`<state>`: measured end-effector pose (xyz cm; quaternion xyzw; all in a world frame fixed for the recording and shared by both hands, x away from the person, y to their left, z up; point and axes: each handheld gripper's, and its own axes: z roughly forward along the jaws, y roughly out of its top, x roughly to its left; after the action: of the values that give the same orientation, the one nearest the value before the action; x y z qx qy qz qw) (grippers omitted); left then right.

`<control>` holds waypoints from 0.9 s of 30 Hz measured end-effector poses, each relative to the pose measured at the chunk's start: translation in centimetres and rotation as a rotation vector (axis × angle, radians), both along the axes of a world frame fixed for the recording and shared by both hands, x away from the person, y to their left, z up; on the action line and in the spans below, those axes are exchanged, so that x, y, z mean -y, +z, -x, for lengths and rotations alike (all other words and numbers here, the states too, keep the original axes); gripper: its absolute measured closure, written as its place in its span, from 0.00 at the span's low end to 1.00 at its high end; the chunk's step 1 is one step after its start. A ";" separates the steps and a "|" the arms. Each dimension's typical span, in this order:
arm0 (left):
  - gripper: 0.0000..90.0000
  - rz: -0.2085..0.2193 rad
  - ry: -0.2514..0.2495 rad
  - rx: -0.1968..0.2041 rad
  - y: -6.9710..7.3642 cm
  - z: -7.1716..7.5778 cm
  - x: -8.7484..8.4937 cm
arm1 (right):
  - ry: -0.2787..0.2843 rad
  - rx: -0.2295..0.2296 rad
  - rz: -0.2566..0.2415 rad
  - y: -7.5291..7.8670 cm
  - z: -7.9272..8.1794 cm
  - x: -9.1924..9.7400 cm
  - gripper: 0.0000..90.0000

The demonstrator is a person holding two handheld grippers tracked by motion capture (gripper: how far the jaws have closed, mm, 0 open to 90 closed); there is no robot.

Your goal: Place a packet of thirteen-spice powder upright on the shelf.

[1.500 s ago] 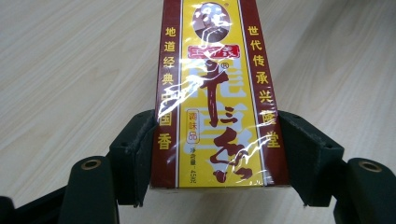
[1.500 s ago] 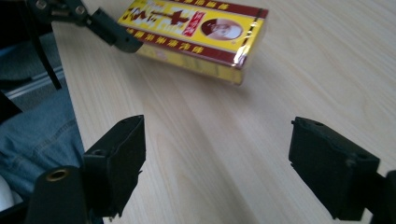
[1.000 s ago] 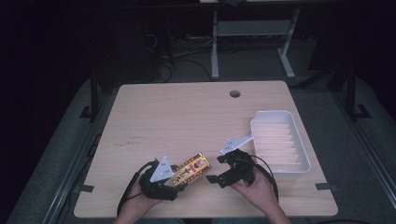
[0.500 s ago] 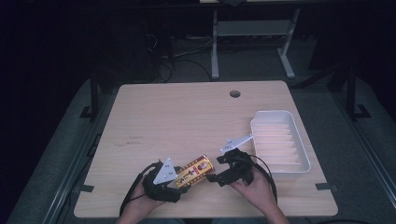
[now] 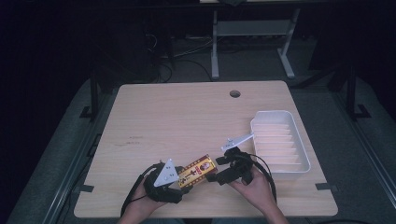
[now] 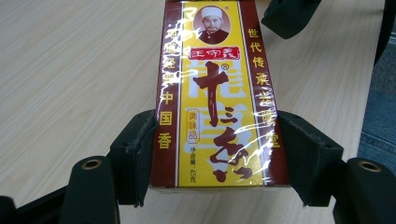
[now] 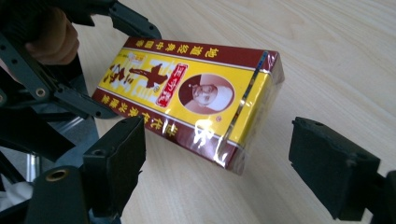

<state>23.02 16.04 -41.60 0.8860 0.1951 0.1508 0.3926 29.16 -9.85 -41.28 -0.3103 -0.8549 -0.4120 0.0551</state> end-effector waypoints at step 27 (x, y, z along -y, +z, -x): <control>0.36 0.016 -0.035 0.008 -0.1 0.2 0.5 | 0.015 -0.067 -0.039 0.0 0.0 -0.2 0.28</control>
<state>22.84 15.55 -41.74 0.8856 0.1791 0.1459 0.4029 29.18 -9.66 -41.29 -0.3162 -0.8467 -0.4176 0.0928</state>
